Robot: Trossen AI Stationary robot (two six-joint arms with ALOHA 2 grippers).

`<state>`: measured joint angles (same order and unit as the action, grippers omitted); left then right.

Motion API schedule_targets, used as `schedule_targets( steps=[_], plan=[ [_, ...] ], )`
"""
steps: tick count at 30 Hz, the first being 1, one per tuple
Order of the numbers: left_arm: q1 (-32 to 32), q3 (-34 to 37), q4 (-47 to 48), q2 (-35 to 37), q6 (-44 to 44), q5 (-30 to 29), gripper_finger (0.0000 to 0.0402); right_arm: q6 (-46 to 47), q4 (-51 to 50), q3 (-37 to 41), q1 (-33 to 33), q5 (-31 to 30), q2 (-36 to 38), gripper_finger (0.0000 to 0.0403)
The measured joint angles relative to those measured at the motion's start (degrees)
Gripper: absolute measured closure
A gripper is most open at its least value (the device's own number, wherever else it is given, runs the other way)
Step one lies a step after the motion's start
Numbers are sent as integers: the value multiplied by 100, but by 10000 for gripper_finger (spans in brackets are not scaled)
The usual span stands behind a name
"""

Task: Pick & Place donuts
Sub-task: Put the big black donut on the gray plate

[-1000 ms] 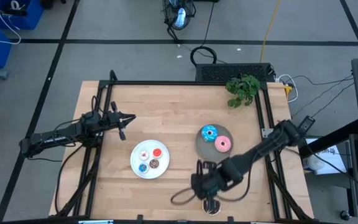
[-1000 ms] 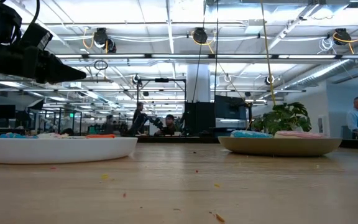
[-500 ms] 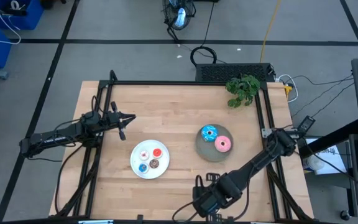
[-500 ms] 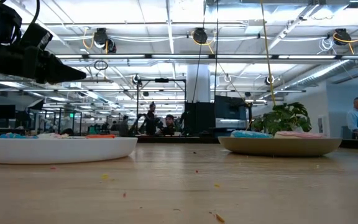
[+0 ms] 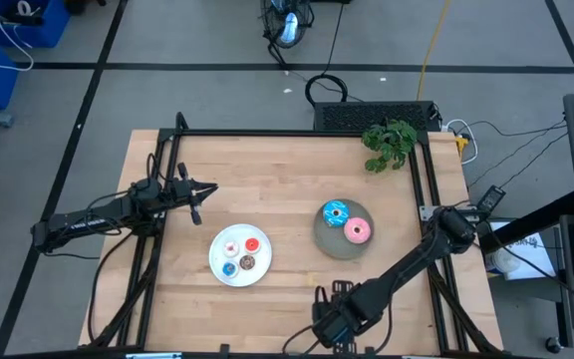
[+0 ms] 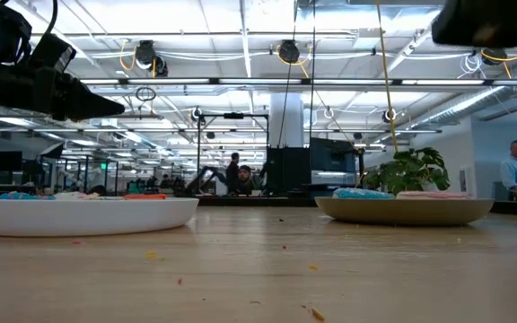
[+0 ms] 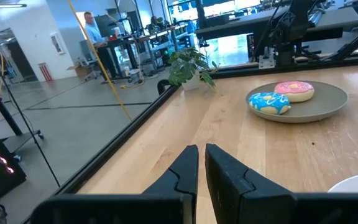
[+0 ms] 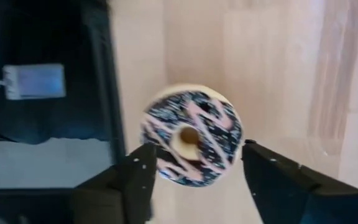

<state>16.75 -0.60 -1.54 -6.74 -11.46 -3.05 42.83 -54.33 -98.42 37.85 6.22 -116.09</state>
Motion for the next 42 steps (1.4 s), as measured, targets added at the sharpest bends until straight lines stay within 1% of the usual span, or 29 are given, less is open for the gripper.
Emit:
schedule_targets(
  steps=[4, 8, 12, 19, 28, 32, 35, 37, 42],
  plan=[
    [-2, 0, 0, 2, 4, 0, 364, 0, 87, 352, -1, -4, 0, 154],
    [0, -2, 2, 1, 7, 0, 364, 0, 466, 640, -1, -17, 0, 145],
    [-1, 0, 2, 1, 9, 0, 364, 81, 870, 918, -27, -17, 2, 148],
    [0, 0, 4, 0, 13, 0, 364, 195, 1248, 1457, -26, -9, 2, 159],
    [-1, -2, 7, 0, 10, 0, 364, 192, 1576, 1779, -27, -21, 39, 165],
    [-2, -1, 9, 0, 2, 2, 364, 166, 1559, 1819, -41, -15, 37, 184],
    [-2, -1, 9, 1, 0, 2, 364, 155, 1680, 1825, -42, 0, 33, 210],
    [0, 0, 9, 0, 0, 2, 364, 156, 1733, 1832, -42, 23, 55, 235],
    [0, 0, 7, 0, 5, 2, 364, 291, 1739, 1851, -175, 547, 146, 318]
  ],
)
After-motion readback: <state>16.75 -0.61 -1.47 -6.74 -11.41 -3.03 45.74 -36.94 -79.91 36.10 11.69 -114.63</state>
